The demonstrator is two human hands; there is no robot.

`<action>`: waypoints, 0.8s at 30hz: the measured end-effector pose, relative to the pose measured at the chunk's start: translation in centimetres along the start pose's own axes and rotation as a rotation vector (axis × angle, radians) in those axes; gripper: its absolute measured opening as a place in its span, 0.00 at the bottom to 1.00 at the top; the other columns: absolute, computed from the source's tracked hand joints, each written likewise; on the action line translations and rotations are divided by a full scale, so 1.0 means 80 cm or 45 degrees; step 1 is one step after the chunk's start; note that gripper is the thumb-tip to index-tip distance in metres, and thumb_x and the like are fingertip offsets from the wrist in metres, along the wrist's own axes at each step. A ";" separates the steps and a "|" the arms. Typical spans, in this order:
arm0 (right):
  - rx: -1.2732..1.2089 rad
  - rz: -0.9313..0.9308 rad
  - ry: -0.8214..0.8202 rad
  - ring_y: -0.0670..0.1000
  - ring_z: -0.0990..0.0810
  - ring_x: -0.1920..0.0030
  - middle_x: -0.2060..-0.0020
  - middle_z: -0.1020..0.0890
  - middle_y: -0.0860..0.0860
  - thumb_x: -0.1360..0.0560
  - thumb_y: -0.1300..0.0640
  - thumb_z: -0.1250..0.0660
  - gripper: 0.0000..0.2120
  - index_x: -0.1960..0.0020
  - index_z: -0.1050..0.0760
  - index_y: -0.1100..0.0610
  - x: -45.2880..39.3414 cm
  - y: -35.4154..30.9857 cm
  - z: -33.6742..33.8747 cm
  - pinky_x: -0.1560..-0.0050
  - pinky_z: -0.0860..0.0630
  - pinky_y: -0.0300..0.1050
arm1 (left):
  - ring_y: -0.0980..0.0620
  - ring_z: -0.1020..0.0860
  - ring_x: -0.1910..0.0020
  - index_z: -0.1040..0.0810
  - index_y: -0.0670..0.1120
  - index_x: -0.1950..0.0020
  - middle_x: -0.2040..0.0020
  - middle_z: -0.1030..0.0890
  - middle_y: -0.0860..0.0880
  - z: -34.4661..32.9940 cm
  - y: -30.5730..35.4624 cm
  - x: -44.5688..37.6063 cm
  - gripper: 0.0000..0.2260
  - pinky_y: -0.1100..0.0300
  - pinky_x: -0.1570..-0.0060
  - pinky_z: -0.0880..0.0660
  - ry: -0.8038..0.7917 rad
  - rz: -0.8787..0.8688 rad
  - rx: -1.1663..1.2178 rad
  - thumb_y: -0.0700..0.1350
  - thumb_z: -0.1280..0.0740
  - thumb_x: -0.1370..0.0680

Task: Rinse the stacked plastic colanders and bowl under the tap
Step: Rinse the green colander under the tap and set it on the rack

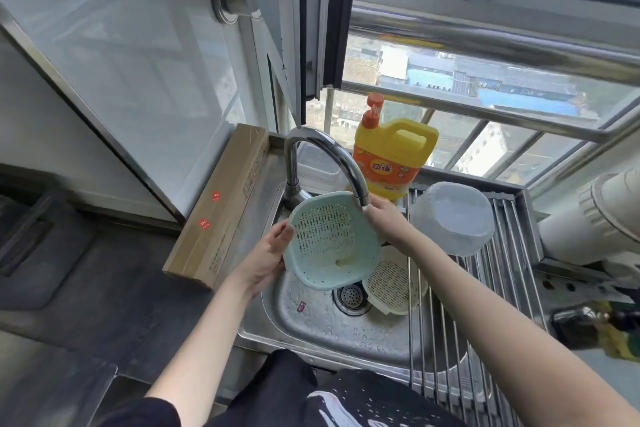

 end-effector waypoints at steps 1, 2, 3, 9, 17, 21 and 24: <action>-0.090 -0.021 -0.011 0.59 0.22 0.44 0.44 0.20 0.56 0.19 0.49 0.46 0.17 0.37 0.26 0.55 0.004 0.002 0.000 0.44 0.24 0.60 | 0.42 0.22 0.40 0.26 0.47 0.35 0.40 0.20 0.41 -0.003 -0.002 0.000 0.45 0.46 0.43 0.24 -0.029 -0.016 0.081 0.69 0.26 0.46; -0.204 -0.054 -0.019 0.57 0.23 0.41 0.40 0.22 0.55 0.20 0.41 0.47 0.22 0.35 0.27 0.53 0.007 0.007 -0.001 0.41 0.25 0.60 | 0.41 0.24 0.37 0.28 0.47 0.33 0.38 0.22 0.40 -0.006 -0.004 0.000 0.47 0.47 0.43 0.24 -0.069 -0.023 0.162 0.68 0.25 0.46; -0.329 -0.098 -0.028 0.56 0.24 0.38 0.36 0.24 0.54 0.24 0.34 0.48 0.28 0.33 0.29 0.49 0.010 0.015 -0.003 0.38 0.27 0.62 | 0.42 0.25 0.36 0.29 0.48 0.31 0.36 0.23 0.39 -0.011 -0.007 -0.002 0.48 0.48 0.44 0.23 -0.112 -0.030 0.233 0.67 0.25 0.46; -0.853 -0.292 -0.054 0.58 0.23 0.42 0.43 0.21 0.54 0.23 0.32 0.52 0.29 0.41 0.23 0.49 0.023 0.051 -0.007 0.42 0.27 0.59 | 0.44 0.26 0.34 0.31 0.51 0.30 0.34 0.24 0.41 -0.029 -0.024 -0.016 0.44 0.51 0.44 0.23 -0.163 -0.010 0.457 0.62 0.24 0.44; -0.614 -0.086 0.644 0.50 0.21 0.54 0.59 0.19 0.44 0.20 0.43 0.49 0.21 0.56 0.21 0.50 0.034 0.047 0.037 0.53 0.28 0.44 | 0.40 0.20 0.47 0.33 0.42 0.34 0.44 0.21 0.40 -0.066 -0.086 -0.044 0.21 0.44 0.44 0.23 0.038 0.542 0.015 0.53 0.38 0.21; -0.716 -0.010 0.699 0.49 0.20 0.51 0.55 0.17 0.46 0.18 0.45 0.49 0.19 0.53 0.20 0.47 0.033 0.039 0.032 0.51 0.24 0.46 | 0.40 0.16 0.59 0.30 0.40 0.43 0.49 0.19 0.36 -0.072 -0.091 -0.062 0.11 0.48 0.59 0.18 0.112 0.574 0.380 0.46 0.39 0.19; -0.745 -0.011 0.742 0.43 0.21 0.52 0.55 0.18 0.44 0.17 0.50 0.51 0.20 0.48 0.21 0.53 0.034 0.042 0.030 0.53 0.26 0.43 | 0.42 0.16 0.65 0.30 0.39 0.47 0.53 0.21 0.37 -0.074 -0.080 -0.071 0.04 0.49 0.66 0.18 0.166 0.553 0.538 0.39 0.39 0.20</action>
Point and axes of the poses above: each hand's wrist, its own x-axis away from the middle knuckle, its own z-axis out of the back of the hand, y = z × x, the point moved 6 cm from there along -x, towards the middle knuckle
